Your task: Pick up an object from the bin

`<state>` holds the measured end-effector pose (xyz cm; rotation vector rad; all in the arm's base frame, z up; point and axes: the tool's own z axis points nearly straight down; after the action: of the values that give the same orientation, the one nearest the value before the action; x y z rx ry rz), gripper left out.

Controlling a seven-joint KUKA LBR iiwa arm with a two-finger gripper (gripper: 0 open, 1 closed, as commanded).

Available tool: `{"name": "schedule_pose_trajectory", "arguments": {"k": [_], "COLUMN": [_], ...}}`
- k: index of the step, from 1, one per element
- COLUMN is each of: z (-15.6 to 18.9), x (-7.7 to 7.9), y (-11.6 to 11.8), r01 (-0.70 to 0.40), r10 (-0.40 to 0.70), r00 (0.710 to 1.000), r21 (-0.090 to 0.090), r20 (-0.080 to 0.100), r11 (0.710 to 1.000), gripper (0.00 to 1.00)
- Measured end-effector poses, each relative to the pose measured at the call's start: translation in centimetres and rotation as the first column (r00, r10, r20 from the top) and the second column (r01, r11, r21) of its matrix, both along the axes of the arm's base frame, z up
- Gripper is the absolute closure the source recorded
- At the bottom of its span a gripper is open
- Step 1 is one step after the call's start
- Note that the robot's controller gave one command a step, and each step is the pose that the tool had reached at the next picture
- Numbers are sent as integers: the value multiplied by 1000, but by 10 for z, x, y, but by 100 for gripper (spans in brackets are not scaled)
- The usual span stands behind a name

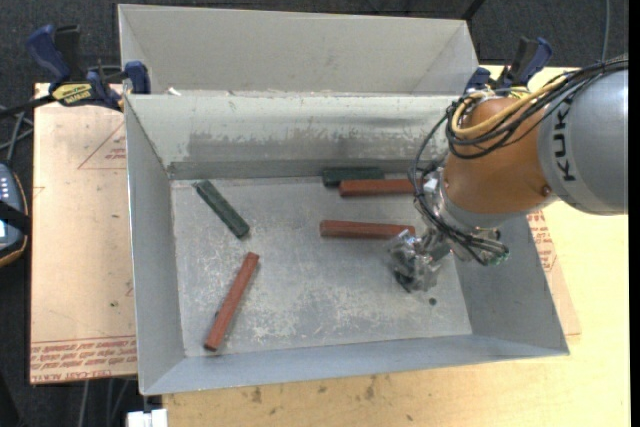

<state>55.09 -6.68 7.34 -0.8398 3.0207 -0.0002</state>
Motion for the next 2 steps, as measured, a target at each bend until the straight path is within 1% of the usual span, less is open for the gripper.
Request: {"name": "schedule_pose_trajectory", "arguments": {"k": [1,2], "z": [0,181], "x": [0,11], "y": [0,-13], "r01": [0,-22], "r10": [0,22], "r00": [1000,1000], "r21": [0,-3], "r20": [0,6], "r11": [1000,1000], "gripper": [100,100]}}
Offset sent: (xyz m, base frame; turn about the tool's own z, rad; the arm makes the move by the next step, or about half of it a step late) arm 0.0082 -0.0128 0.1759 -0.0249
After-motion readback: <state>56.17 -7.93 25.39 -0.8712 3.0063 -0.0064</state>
